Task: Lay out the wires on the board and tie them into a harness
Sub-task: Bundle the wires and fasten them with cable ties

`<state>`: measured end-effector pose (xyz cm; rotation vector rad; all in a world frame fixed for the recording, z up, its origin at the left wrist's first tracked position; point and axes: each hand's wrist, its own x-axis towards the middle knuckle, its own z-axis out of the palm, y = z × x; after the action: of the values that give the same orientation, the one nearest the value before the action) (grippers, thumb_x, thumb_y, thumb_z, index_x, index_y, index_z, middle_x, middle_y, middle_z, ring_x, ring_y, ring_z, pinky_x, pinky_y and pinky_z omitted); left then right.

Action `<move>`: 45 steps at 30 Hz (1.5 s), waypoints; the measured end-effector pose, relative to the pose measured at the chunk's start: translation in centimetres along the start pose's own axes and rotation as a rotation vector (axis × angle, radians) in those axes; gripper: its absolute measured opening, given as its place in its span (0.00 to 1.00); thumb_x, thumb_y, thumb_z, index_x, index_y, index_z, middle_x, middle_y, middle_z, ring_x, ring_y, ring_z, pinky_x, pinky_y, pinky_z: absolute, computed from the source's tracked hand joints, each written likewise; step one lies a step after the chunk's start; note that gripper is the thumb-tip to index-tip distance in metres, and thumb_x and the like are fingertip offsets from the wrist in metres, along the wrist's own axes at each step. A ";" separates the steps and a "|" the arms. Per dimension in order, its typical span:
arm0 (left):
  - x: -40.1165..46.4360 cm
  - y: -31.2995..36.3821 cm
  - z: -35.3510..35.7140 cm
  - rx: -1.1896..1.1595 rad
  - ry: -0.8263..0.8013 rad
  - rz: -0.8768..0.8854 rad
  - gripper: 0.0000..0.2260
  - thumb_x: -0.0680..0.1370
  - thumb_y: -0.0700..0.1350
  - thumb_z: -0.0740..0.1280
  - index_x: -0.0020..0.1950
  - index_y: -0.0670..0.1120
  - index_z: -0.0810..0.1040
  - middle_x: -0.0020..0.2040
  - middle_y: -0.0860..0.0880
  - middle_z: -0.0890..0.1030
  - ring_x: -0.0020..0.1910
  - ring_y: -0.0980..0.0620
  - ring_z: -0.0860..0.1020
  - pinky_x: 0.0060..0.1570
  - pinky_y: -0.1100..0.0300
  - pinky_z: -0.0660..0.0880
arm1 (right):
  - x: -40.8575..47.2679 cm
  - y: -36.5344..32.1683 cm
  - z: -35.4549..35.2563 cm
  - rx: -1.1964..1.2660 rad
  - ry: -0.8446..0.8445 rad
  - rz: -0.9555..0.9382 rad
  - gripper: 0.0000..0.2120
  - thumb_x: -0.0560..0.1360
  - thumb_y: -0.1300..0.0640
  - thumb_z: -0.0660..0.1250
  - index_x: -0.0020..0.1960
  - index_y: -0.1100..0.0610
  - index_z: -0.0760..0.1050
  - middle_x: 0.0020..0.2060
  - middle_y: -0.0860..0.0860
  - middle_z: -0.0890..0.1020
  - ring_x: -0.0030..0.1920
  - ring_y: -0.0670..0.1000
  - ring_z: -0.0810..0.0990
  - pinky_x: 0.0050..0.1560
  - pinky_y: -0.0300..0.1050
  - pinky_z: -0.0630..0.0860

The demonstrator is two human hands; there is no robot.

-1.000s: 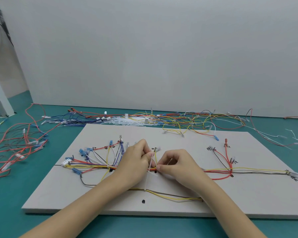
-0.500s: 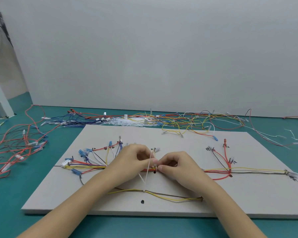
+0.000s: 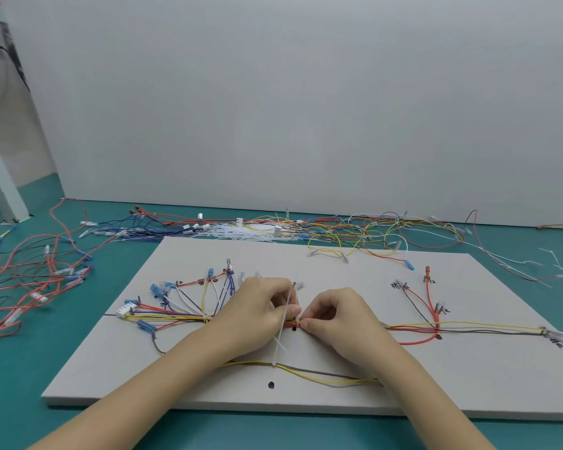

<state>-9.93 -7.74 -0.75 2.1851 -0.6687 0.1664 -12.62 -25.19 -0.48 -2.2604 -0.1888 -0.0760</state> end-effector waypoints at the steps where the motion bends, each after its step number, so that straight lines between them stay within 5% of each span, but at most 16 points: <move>1: -0.1 -0.1 0.1 0.000 0.004 0.005 0.09 0.74 0.42 0.71 0.36 0.53 0.77 0.33 0.57 0.80 0.34 0.59 0.76 0.35 0.65 0.71 | -0.1 0.0 0.0 0.005 0.004 -0.004 0.04 0.70 0.60 0.73 0.36 0.54 0.83 0.31 0.47 0.83 0.32 0.40 0.77 0.37 0.37 0.74; 4: -0.1 -0.1 0.2 0.009 0.019 0.006 0.10 0.75 0.43 0.71 0.36 0.54 0.76 0.32 0.56 0.79 0.33 0.58 0.75 0.36 0.61 0.71 | -0.1 -0.1 -0.2 0.097 -0.044 0.008 0.03 0.71 0.60 0.72 0.38 0.55 0.83 0.31 0.47 0.82 0.30 0.40 0.74 0.34 0.33 0.70; 7: -0.1 -0.1 0.1 -0.012 0.013 0.005 0.12 0.75 0.43 0.71 0.35 0.55 0.74 0.30 0.57 0.77 0.31 0.60 0.73 0.32 0.68 0.66 | 0.0 -0.3 -0.1 0.167 -0.070 0.032 0.02 0.72 0.59 0.73 0.41 0.58 0.83 0.30 0.46 0.80 0.29 0.40 0.72 0.32 0.33 0.67; 23: -0.3 -0.2 0.4 -0.019 0.040 0.006 0.09 0.76 0.40 0.70 0.37 0.50 0.76 0.31 0.52 0.78 0.31 0.57 0.71 0.33 0.66 0.66 | -0.1 -0.3 0.4 0.099 -0.011 0.023 0.04 0.70 0.59 0.73 0.37 0.56 0.80 0.29 0.46 0.78 0.29 0.41 0.70 0.33 0.37 0.66; 26: -0.3 0.3 0.3 -0.058 0.063 0.004 0.06 0.80 0.44 0.65 0.46 0.48 0.81 0.38 0.54 0.81 0.38 0.58 0.76 0.40 0.65 0.71 | -0.2 -0.3 0.7 0.064 -0.002 -0.018 0.04 0.71 0.59 0.71 0.38 0.55 0.80 0.30 0.46 0.79 0.29 0.40 0.71 0.35 0.38 0.68; 29: 0.1 0.3 -0.7 0.051 0.167 0.022 0.12 0.82 0.49 0.60 0.61 0.51 0.79 0.53 0.59 0.80 0.55 0.63 0.72 0.54 0.75 0.64 | -0.1 -0.5 0.9 -0.039 0.094 -0.061 0.07 0.73 0.59 0.65 0.37 0.54 0.79 0.34 0.47 0.81 0.34 0.43 0.74 0.40 0.43 0.72; 31: 0.8 -0.6 -1.8 0.215 0.221 0.018 0.12 0.82 0.49 0.59 0.62 0.49 0.79 0.57 0.56 0.79 0.61 0.58 0.69 0.61 0.70 0.61 | 0.0 -0.5 0.7 -0.031 0.142 -0.062 0.09 0.73 0.61 0.63 0.38 0.52 0.79 0.36 0.46 0.80 0.37 0.41 0.74 0.39 0.36 0.69; 34: 2.6 -2.5 -3.1 0.480 0.058 -0.140 0.13 0.81 0.49 0.59 0.58 0.48 0.80 0.56 0.50 0.79 0.63 0.50 0.68 0.62 0.54 0.67 | 0.1 -0.1 0.2 -0.013 0.152 -0.032 0.10 0.72 0.63 0.62 0.38 0.51 0.79 0.37 0.44 0.79 0.36 0.38 0.73 0.36 0.31 0.65; 38: 5.9 -5.2 -4.3 0.615 -0.043 -0.259 0.18 0.81 0.52 0.56 0.65 0.44 0.75 0.63 0.44 0.75 0.66 0.44 0.68 0.63 0.51 0.67 | 0.0 0.1 0.5 -0.012 0.152 -0.038 0.12 0.71 0.64 0.63 0.37 0.50 0.79 0.37 0.44 0.80 0.37 0.38 0.74 0.36 0.30 0.66; 45: 10.3 -8.4 -4.8 0.660 -0.131 -0.369 0.21 0.80 0.60 0.53 0.55 0.46 0.77 0.60 0.43 0.78 0.61 0.43 0.73 0.57 0.50 0.69 | 0.0 0.2 0.6 -0.041 0.131 -0.041 0.12 0.70 0.63 0.62 0.35 0.48 0.78 0.35 0.43 0.79 0.37 0.38 0.74 0.35 0.30 0.66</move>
<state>3.65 -3.91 0.06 2.9314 -0.2817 0.0508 -12.63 -24.83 -1.05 -2.2834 -0.1650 -0.2515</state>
